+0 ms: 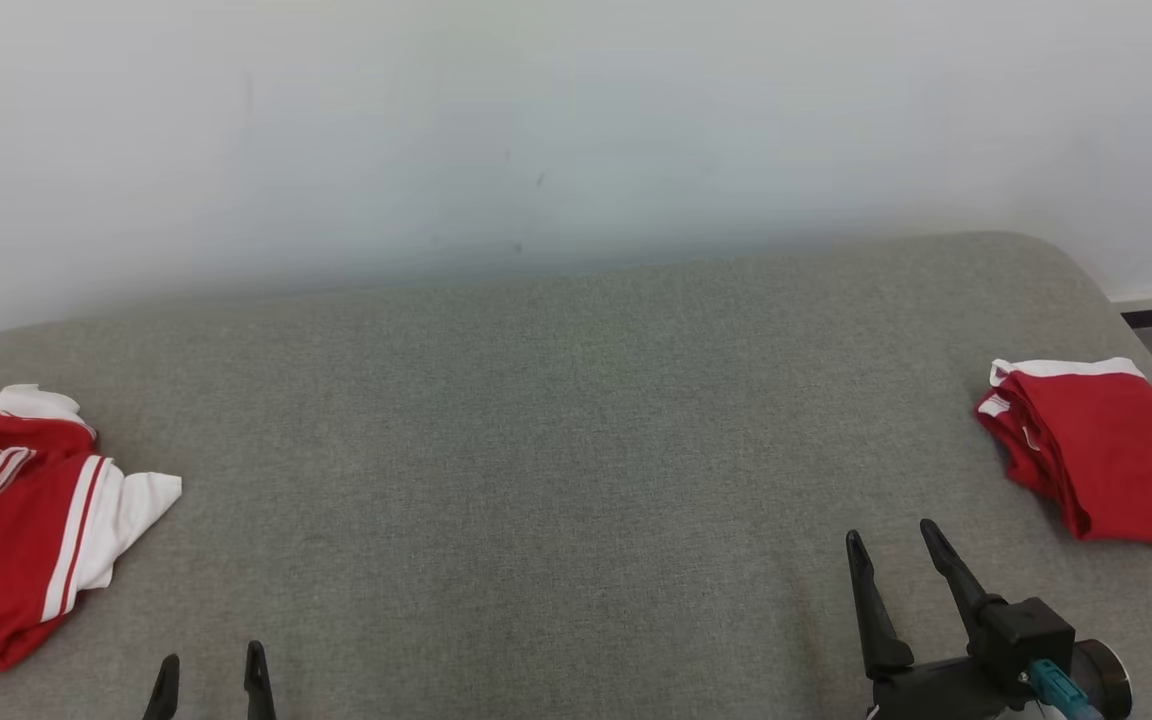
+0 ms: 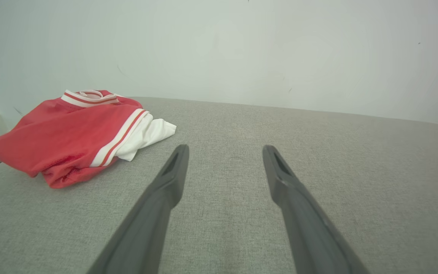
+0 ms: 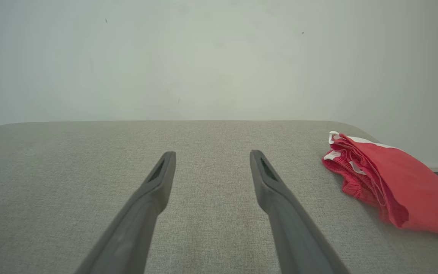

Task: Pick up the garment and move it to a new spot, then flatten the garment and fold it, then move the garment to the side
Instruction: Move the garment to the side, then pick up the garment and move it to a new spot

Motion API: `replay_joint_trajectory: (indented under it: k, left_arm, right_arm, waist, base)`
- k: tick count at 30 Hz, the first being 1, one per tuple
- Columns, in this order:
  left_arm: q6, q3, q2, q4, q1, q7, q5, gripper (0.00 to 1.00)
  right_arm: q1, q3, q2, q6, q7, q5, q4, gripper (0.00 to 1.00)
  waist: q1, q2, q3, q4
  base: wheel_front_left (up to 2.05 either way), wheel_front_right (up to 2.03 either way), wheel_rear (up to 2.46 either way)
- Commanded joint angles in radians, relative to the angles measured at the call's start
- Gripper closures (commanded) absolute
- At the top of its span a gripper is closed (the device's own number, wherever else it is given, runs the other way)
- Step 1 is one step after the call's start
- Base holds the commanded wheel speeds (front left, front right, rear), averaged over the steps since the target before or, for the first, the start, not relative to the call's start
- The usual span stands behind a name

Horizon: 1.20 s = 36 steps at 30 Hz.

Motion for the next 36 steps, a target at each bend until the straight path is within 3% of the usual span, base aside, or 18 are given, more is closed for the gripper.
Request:
replay_joint_trajectory:
  k: [1, 9, 36]
  left_arm:
    - [0.006, -0.005, 0.0, 0.004, 0.013, -0.001, -0.007, 0.0]
    - [0.027, -0.03, 0.0, 0.002, 0.03, -0.001, -0.017, 0.0]
    - [0.039, -0.057, 0.0, -0.03, 0.008, -0.001, -0.002, 0.0]
  right_arm:
    - [0.014, 0.003, 0.004, -0.003, -0.004, -0.006, -0.001, 0.0]
    - [0.043, 0.006, 0.012, -0.003, -0.004, -0.004, -0.015, 0.0]
    - [0.07, 0.011, 0.02, -0.003, -0.005, 0.01, -0.024, 0.0]
  waist:
    - [0.0002, 0.0001, -0.012, 0.01]
    - [0.0002, 0.0001, -0.027, 0.02]
    - [0.0002, 0.0001, -0.026, 0.055]
  base:
    - [0.0, 0.0, 0.0]
    - [0.0, 0.0, 0.0]
    - [0.0, 0.0, 0.0]
